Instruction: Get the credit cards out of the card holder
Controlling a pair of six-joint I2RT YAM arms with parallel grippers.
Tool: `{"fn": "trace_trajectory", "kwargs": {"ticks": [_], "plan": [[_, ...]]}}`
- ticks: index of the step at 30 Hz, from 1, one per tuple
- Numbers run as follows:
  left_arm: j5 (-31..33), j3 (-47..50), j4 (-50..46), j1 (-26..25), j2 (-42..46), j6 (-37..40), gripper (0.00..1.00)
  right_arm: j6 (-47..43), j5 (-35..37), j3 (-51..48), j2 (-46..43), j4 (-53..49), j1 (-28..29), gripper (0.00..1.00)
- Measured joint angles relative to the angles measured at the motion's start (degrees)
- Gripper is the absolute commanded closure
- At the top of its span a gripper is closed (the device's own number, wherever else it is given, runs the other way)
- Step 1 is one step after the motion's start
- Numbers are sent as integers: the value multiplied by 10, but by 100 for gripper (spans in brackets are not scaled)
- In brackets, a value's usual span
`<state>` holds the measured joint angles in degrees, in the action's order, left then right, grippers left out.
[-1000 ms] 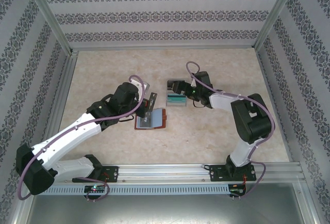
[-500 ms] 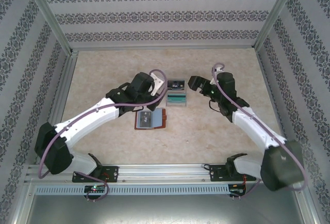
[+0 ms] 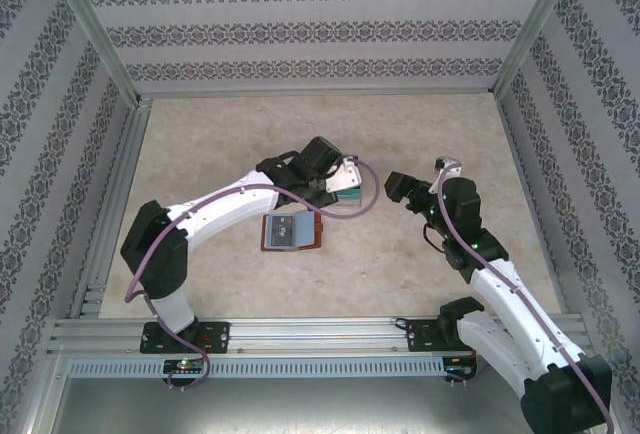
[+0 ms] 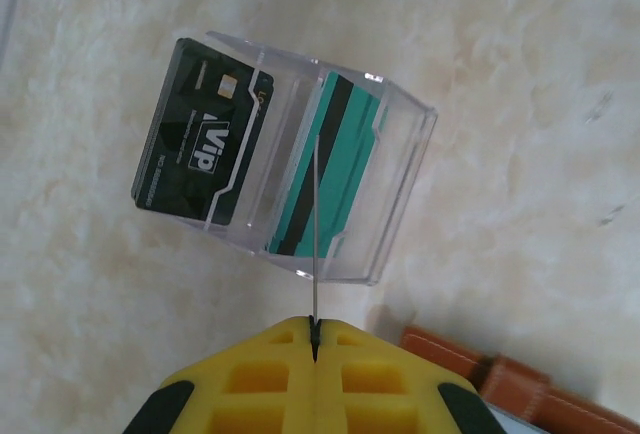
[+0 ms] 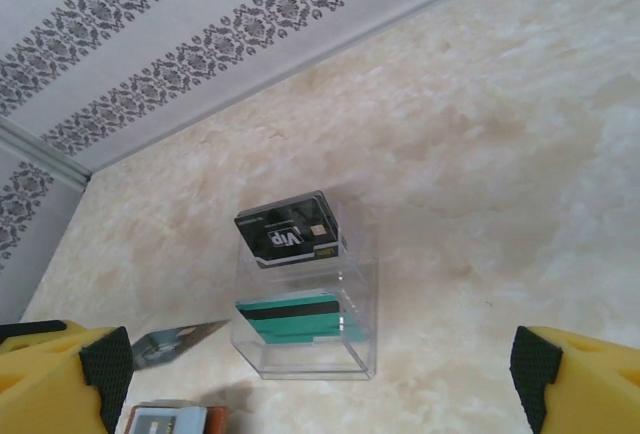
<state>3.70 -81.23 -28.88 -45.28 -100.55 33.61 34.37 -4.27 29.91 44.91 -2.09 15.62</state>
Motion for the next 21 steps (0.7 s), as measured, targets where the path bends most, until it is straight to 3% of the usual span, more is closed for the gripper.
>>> {"fn": "trace_trajectory", "kwargs": {"ticks": [10, 21], "plan": [[78, -24, 70, -9, -66, 158, 100, 2, 21, -17, -2, -1, 0, 2], [86, -105, 74, -5, -136, 197, 100, 5, 36, -22, -13, -1, 0, 2]]}}
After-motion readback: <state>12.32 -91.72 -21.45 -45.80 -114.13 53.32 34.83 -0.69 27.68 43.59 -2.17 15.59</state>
